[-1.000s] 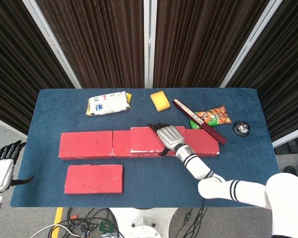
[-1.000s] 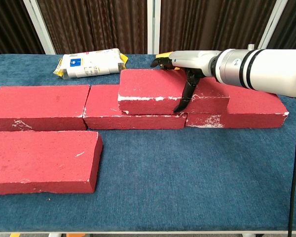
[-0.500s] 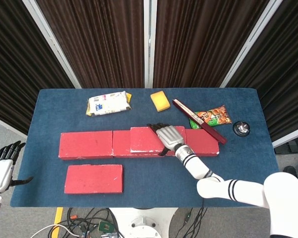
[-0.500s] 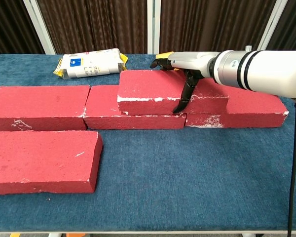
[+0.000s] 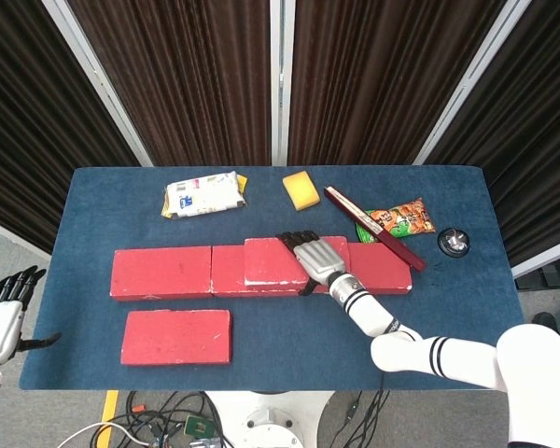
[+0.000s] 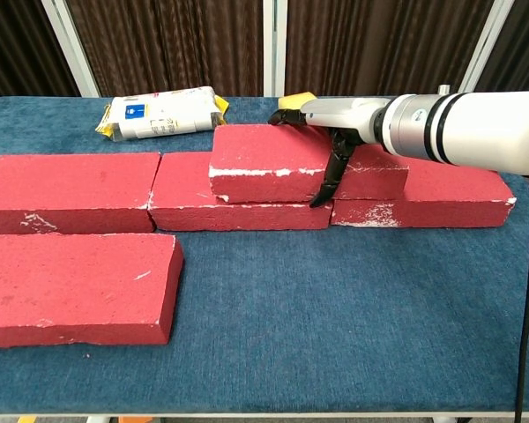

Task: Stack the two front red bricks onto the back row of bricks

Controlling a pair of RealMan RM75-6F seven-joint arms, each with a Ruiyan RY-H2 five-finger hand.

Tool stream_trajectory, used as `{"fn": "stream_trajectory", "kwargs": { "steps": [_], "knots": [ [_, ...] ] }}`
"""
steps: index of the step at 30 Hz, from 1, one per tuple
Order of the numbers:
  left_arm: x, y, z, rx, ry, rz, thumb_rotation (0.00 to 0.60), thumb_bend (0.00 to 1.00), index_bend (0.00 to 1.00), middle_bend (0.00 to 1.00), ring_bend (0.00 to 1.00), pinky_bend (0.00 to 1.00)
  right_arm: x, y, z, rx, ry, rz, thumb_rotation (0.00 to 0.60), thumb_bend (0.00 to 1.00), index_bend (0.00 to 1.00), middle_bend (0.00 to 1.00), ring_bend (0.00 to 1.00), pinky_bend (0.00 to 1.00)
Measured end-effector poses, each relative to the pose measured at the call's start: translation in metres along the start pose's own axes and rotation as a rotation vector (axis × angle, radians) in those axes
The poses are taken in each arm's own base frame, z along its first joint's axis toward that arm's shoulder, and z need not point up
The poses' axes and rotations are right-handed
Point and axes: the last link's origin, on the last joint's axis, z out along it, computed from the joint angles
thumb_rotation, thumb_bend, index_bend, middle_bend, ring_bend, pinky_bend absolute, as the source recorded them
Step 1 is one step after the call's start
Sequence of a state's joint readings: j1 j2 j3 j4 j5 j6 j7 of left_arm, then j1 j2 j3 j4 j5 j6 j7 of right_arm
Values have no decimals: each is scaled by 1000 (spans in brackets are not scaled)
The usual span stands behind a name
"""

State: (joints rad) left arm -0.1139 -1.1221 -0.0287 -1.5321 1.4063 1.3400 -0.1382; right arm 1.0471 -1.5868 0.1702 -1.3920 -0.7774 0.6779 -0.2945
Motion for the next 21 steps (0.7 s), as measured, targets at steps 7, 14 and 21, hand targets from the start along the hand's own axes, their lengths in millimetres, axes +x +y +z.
{"fn": "stream_trajectory", "kwargs": {
  "steps": [7,14,21],
  "knots": [
    [0,0,0,-4,0,-4,600,0,67,0,0,3,0,0,-1,6,9,1,600,0,0,0,0,24],
    [1,0,0,-3,2,-5,600,0,67,0,0,3,3,-2,-7,16,39,4,600,0,0,0,0,19],
    [2,3,0,-14,10,-3,600,0,67,0,0,3,13,-5,-20,33,77,-2,600,0,0,0,0,0]
  ]
}}
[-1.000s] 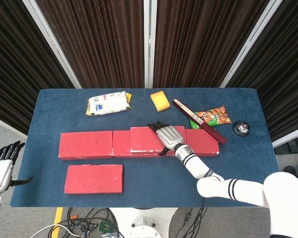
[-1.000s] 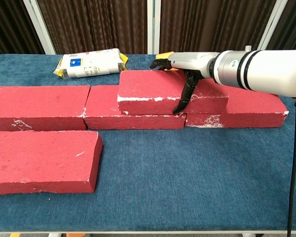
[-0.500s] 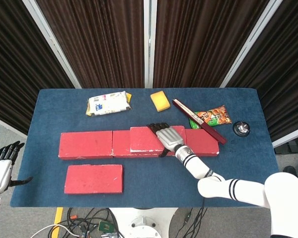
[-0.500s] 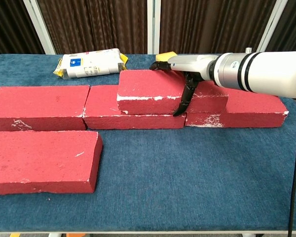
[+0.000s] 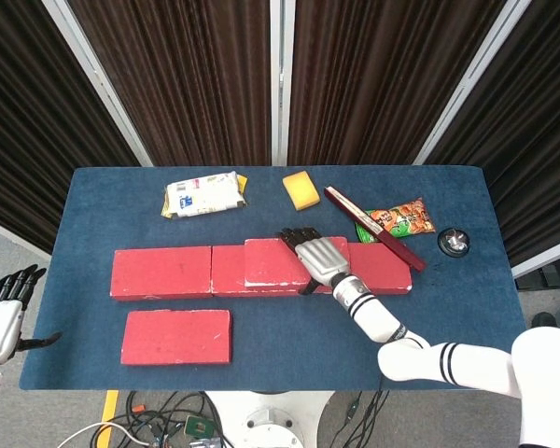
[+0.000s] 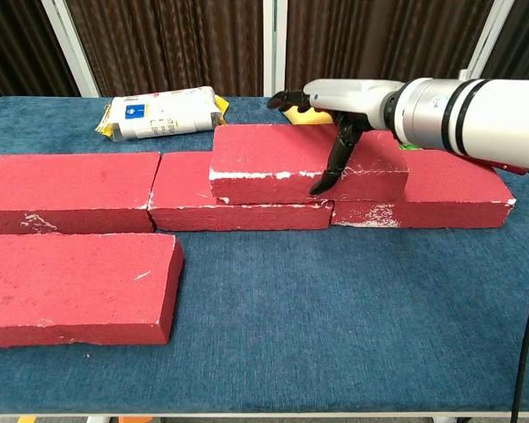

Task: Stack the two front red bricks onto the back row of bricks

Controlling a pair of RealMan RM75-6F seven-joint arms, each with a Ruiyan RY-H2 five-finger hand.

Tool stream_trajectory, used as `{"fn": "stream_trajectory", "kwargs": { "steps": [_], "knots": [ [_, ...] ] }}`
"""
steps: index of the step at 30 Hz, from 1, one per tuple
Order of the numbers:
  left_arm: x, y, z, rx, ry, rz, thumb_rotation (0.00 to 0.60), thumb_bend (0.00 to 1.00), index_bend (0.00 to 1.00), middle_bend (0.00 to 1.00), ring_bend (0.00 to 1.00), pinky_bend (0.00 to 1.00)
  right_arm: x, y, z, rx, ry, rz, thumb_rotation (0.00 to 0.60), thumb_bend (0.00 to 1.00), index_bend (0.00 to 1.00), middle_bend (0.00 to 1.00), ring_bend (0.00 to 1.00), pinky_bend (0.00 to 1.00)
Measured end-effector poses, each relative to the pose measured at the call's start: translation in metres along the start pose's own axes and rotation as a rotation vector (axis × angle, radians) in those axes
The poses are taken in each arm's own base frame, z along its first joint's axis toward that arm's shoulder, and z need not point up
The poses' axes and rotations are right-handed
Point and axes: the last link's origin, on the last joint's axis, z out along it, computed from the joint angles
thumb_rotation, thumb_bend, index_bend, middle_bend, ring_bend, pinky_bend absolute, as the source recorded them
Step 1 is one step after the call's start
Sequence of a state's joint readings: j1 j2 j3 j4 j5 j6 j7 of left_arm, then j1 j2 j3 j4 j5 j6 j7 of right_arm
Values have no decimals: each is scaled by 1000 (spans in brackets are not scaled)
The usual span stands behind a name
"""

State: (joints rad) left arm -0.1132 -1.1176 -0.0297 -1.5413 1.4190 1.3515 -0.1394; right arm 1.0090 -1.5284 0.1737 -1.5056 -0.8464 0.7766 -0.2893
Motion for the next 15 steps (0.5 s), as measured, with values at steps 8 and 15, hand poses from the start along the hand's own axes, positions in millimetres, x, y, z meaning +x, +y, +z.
{"fn": "stream_trajectory", "kwargs": {
  "steps": [8,15],
  "knots": [
    [-2,13,-1,-40,-23,12,600,0,67,0,0,2,29,3,-32,19,107,-25,600,0,0,0,0,0],
    [-9,39,-6,-111,-63,28,600,0,67,0,0,2,57,26,-79,-20,228,-51,600,0,0,0,0,0]
  ]
}}
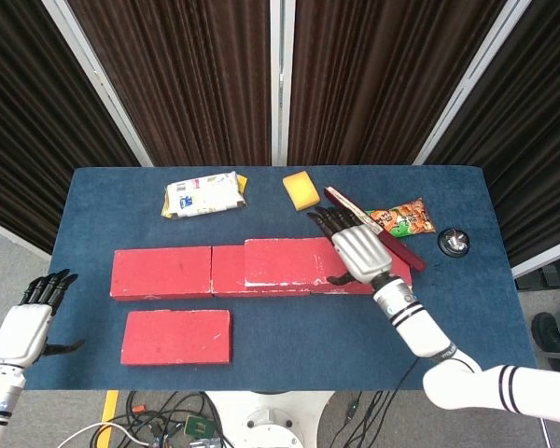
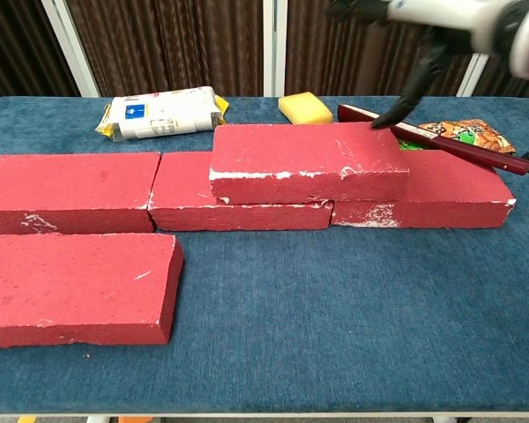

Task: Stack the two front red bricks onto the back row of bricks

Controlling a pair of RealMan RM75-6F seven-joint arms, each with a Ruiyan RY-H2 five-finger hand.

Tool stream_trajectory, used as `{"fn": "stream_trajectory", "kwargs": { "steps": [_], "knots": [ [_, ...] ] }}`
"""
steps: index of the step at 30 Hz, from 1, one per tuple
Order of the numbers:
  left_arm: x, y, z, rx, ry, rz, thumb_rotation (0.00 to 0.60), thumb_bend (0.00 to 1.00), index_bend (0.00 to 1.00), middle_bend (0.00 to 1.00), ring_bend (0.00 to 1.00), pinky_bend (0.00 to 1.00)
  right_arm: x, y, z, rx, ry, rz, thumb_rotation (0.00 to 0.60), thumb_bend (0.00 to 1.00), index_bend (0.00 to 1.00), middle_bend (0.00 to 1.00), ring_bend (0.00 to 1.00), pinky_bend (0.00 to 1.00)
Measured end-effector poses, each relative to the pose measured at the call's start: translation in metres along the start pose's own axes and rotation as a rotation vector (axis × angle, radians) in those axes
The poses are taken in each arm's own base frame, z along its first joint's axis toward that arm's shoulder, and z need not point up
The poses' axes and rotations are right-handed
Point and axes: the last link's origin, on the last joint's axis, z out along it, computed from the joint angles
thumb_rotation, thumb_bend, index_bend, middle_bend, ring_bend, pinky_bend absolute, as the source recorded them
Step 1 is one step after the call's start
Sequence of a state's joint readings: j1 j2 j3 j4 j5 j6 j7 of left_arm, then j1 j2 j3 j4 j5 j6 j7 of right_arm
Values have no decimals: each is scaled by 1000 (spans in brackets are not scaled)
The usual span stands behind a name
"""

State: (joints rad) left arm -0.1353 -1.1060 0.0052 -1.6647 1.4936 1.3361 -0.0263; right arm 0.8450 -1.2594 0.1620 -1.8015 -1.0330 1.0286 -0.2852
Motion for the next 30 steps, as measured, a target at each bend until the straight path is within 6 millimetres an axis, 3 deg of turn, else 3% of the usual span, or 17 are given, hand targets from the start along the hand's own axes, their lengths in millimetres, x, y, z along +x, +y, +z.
{"fn": "stream_trajectory", "kwargs": {
  "steps": [9,21,30],
  "knots": [
    [-15,38,-2,-79,-86,-8,600,0,59,0,0,2,27,30,-43,-34,94,6,600,0,0,0,0,0],
    [-37,87,11,-125,-232,2,600,0,17,0,0,0,36,64,-60,-93,144,74,600,0,0,0,0,0],
    [-55,120,18,-201,-298,-32,600,0,0,0,0,0,35,73,-62,-105,151,92,600,0,0,0,0,0]
  ]
}}
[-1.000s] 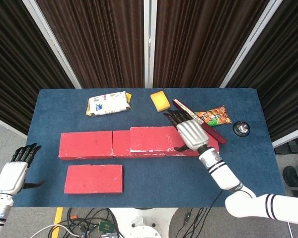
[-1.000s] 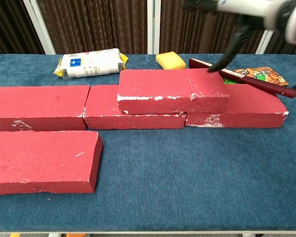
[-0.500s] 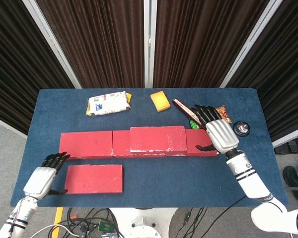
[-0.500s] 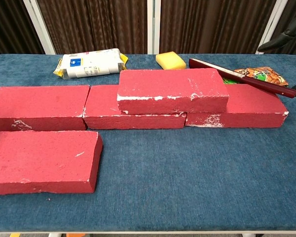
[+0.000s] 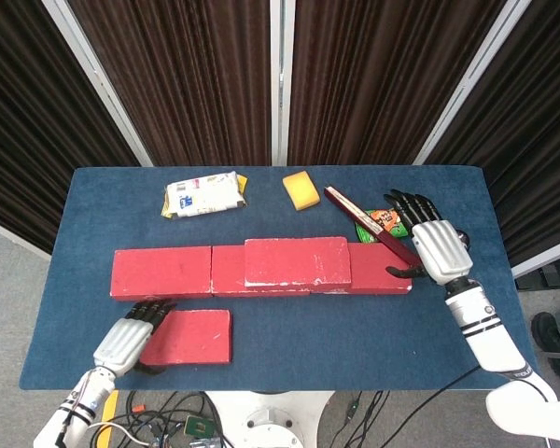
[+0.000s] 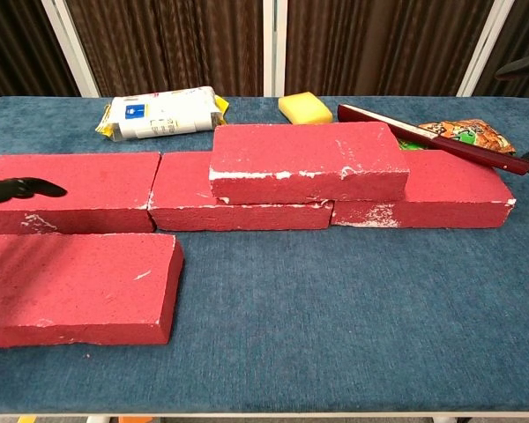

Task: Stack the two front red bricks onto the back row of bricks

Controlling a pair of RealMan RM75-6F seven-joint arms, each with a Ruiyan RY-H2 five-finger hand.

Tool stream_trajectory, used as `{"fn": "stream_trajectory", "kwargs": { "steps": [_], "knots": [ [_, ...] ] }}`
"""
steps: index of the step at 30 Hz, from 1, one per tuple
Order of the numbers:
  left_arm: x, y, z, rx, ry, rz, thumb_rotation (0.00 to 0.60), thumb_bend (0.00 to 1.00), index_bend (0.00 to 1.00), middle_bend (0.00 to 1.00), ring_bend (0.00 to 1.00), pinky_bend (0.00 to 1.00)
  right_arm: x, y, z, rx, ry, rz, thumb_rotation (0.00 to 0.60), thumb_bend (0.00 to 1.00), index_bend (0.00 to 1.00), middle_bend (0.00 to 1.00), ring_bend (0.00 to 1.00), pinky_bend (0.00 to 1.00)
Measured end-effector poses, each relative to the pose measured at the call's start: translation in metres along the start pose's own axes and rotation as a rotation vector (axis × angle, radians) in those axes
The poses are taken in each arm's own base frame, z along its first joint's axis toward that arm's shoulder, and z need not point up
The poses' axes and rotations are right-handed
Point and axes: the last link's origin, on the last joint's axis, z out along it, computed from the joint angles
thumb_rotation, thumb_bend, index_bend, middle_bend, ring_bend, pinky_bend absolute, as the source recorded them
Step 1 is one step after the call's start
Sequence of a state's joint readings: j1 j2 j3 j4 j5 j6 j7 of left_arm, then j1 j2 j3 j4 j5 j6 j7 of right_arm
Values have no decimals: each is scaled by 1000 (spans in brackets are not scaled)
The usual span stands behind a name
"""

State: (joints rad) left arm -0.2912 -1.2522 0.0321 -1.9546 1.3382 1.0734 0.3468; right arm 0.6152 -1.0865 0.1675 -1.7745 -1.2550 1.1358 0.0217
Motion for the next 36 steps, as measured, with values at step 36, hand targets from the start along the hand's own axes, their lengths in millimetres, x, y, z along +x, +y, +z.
{"fn": "stream_trajectory", "kwargs": {
  "steps": [36],
  "knots": [
    [-25,23,41,30,-115,44,600,0,0,0,0,0,-4,16,-2,-21,-8,32,600,0,0,0,0,0]
  ]
}}
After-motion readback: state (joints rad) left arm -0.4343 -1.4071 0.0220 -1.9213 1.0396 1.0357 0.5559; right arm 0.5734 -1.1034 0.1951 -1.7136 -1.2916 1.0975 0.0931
